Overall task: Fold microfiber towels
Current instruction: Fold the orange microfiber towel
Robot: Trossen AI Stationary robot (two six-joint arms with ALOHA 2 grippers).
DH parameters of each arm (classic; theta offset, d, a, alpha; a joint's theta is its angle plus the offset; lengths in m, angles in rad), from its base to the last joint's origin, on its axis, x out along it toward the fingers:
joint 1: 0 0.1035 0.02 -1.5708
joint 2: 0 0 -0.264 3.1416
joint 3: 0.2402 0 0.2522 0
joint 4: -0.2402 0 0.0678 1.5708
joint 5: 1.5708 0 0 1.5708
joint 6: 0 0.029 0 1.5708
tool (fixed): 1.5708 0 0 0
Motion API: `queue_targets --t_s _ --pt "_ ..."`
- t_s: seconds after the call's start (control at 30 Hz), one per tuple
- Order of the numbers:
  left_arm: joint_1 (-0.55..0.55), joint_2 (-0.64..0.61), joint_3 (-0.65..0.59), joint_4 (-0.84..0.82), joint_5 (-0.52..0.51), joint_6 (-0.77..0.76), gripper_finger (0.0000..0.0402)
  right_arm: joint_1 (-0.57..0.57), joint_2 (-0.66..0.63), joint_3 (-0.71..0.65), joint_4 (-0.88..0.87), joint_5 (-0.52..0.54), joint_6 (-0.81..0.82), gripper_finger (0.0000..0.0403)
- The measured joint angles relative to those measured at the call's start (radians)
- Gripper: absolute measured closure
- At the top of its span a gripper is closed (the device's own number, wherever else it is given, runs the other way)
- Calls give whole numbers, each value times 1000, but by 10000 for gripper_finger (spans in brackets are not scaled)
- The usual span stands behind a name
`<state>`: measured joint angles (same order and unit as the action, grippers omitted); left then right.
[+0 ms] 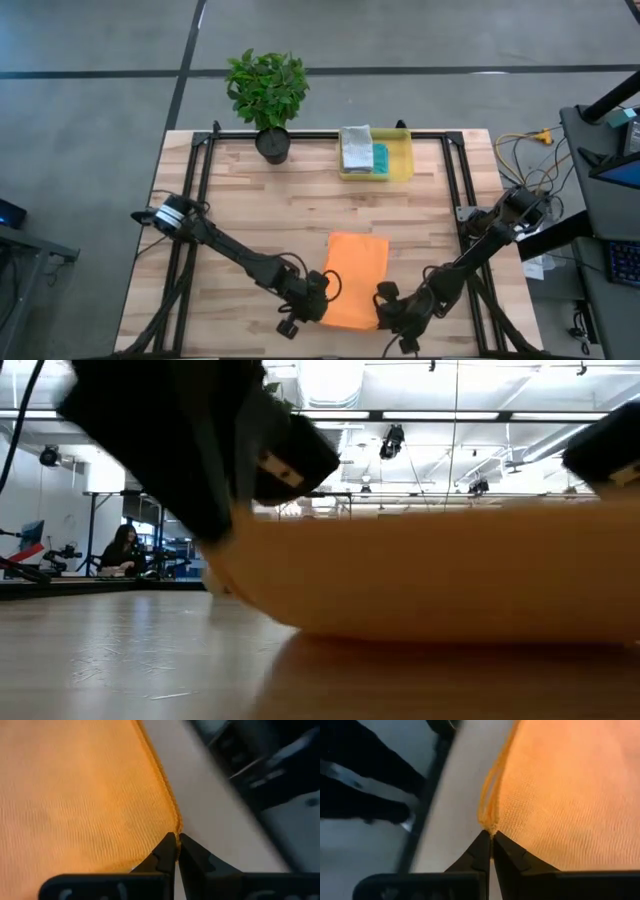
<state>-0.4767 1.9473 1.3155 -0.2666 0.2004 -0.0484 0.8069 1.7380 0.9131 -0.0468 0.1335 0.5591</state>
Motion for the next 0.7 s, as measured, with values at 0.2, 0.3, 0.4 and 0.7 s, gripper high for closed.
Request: queue_targets --t_s 0.2,0.3,0.4,0.7 --pt "20 -34 -1 48 132 -24 401 16 -30 -14 104 -6 107 390" --pt "53 -35 -8 88 254 -46 401 18 -33 -57 209 -6 172 392" --pt "97 -35 -31 137 328 -98 401 21 -34 -129 394 -4 244 393" --pt "196 -37 -159 371 452 -208 401 41 -35 -359 766 142 501 394"
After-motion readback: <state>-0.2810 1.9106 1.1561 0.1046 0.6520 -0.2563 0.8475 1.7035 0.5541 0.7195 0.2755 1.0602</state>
